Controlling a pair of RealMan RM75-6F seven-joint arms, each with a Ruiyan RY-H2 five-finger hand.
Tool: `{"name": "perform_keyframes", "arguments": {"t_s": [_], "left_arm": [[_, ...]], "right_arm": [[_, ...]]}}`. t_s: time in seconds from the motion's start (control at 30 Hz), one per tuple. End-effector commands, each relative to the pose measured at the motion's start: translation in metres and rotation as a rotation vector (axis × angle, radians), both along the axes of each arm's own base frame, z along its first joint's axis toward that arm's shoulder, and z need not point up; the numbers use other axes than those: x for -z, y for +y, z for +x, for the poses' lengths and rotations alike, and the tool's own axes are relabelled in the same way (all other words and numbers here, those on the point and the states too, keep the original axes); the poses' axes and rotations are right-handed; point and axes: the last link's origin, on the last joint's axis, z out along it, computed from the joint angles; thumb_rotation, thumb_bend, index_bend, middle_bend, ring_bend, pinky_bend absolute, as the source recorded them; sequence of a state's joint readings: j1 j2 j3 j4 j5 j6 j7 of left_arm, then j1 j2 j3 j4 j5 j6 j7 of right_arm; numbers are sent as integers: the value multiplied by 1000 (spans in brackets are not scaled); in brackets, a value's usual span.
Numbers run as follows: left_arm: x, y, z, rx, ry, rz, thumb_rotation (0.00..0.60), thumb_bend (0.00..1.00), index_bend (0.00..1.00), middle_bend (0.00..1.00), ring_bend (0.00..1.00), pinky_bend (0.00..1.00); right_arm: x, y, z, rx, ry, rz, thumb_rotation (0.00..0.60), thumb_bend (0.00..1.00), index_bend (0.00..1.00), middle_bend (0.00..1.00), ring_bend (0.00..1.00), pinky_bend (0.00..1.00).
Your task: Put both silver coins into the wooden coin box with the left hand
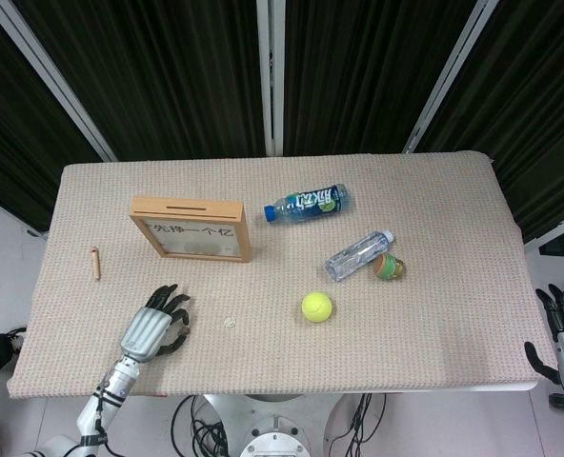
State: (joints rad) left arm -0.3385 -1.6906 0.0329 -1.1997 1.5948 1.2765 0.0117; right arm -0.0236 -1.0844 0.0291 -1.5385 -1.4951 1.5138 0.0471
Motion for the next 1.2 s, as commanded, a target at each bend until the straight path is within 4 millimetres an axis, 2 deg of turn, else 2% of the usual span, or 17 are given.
{"name": "perform_keyframes", "arguments": {"t_s": [0.03,1.2], "left_arm": [[0,1,0,1,-6,3,600,226,505,203,23,101],[2,3,2,-19,-28,12,600,416,605,227,34,95]], "right_arm": [[0,0,0,-1,0,2,600,316,0,0,0,0],[-1,-1,-3,13,3,7,600,315,0,0,0,0]]}}
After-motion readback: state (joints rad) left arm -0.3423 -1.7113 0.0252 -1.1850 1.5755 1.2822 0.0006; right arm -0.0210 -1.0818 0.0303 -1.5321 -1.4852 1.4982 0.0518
